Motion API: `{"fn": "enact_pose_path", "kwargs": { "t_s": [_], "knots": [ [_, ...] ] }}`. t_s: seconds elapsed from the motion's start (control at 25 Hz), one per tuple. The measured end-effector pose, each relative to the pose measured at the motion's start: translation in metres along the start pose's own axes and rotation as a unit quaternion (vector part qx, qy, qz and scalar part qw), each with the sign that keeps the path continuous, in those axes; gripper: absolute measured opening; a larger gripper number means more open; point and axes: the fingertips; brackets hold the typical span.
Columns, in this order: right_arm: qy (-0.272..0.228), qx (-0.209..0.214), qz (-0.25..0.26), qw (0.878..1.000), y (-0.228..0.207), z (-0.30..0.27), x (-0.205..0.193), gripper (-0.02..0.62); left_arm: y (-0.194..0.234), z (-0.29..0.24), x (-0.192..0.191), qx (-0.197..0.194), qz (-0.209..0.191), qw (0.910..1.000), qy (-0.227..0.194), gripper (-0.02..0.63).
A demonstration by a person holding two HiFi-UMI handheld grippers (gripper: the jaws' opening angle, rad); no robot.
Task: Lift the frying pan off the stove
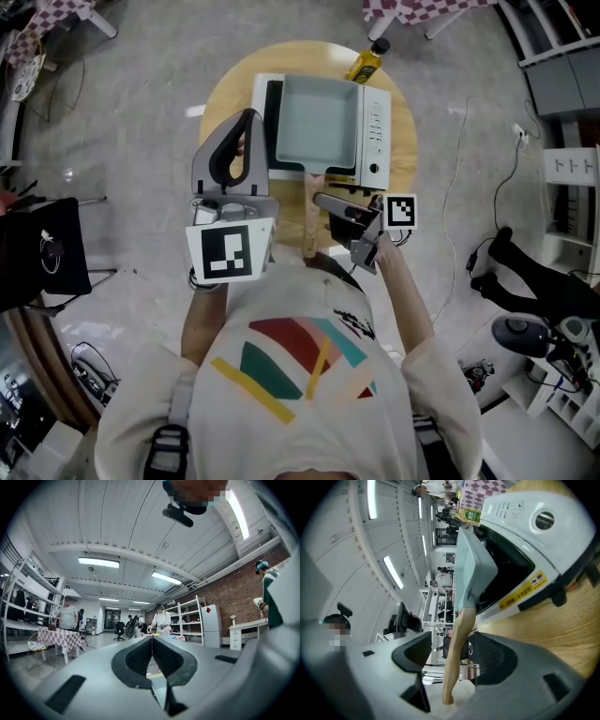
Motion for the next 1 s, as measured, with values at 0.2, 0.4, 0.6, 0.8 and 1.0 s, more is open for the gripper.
{"fn": "enact_pose_path", "kwargs": {
  "t_s": [0.2, 0.4, 0.6, 0.8, 1.0],
  "knots": [
    [0.030, 0.037, -0.058, 0.997, -0.002, -0.017, -0.011, 0.249, -0.002, 0.000, -0.005, -0.001, 0.000, 1.0000, 0.005, 0.005],
    [0.059, 0.064, -0.086, 0.993, 0.000, -0.031, -0.021, 0.230, -0.002, 0.002, -0.009, 0.000, 0.001, 1.0000, 0.010, 0.005],
    [0.079, 0.066, -0.093, 0.990, 0.001, -0.038, -0.026, 0.138, 0.004, 0.004, -0.011, 0.008, 0.005, 0.9999, 0.012, 0.005],
    [0.094, 0.060, -0.098, 0.989, 0.001, -0.042, -0.028, 0.058, 0.009, 0.005, -0.012, 0.015, 0.006, 0.9998, 0.013, 0.005],
    [0.106, 0.061, -0.097, 0.988, 0.001, -0.043, -0.031, 0.044, 0.009, 0.006, -0.014, 0.015, 0.010, 0.9997, 0.018, 0.005]
  ]
}}
Point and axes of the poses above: the fingertips, and each gripper's own axes: z backward along the fingers, y to its left, x out of its top, and after that the axes turned 1 degree about -x, right-handed
